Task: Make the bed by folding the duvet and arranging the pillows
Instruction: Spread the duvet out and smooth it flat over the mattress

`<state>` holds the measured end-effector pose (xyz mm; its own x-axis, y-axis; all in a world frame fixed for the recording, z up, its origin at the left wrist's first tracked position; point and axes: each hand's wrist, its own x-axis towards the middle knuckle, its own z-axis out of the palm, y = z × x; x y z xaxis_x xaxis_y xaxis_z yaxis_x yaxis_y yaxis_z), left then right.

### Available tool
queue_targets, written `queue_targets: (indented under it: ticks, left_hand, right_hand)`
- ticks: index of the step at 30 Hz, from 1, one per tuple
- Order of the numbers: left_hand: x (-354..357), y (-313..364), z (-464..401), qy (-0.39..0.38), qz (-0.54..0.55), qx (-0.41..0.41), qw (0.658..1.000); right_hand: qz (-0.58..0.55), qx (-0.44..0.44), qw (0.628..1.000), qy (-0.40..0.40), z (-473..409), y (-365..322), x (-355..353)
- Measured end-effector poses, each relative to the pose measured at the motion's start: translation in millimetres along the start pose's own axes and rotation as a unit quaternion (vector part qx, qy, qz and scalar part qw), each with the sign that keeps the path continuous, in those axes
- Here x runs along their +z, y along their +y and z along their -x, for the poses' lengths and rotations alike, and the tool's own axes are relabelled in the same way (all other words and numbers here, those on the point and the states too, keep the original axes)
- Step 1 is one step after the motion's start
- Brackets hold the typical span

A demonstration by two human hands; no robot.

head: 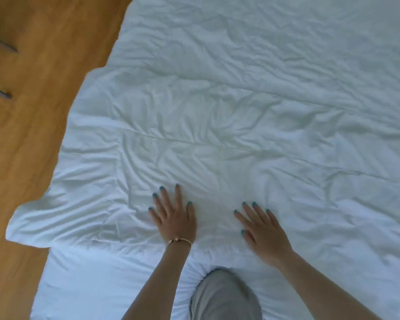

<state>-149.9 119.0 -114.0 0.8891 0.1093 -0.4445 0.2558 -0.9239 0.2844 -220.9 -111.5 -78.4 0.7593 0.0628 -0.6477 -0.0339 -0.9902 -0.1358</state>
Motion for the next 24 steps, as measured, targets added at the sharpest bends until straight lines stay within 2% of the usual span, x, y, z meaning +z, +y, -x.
queue_targets:
  ticks: [3,6,11,15,19,21,24]
  left_hand:
    - [36,49,50,-0.067,-0.075,0.125,0.987]
    - [75,107,104,-0.141,-0.103,0.163,0.971]
    - [134,225,182,-0.204,-0.143,0.211,0.945]
    - [182,317,228,-0.190,-0.149,0.202,0.949]
    - [240,402,271,-0.201,-0.176,0.237,0.934]
    - [268,435,299,-0.218,-0.226,0.265,0.911]
    - [301,454,338,-0.227,-0.306,0.321,0.867]
  right_hand:
    - [-0.030,0.123,0.992,-0.006,49,62,5]
    - [-0.053,0.219,0.974,-0.001,84,122,10]
    - [-0.096,0.244,0.965,-0.022,138,231,37]
    - [-0.105,0.232,0.967,0.026,176,328,64]
    - [-0.088,0.252,0.963,0.041,219,437,97]
    - [-0.094,0.289,0.952,0.036,245,496,111]
    - [-0.140,0.397,0.907,0.021,298,581,139]
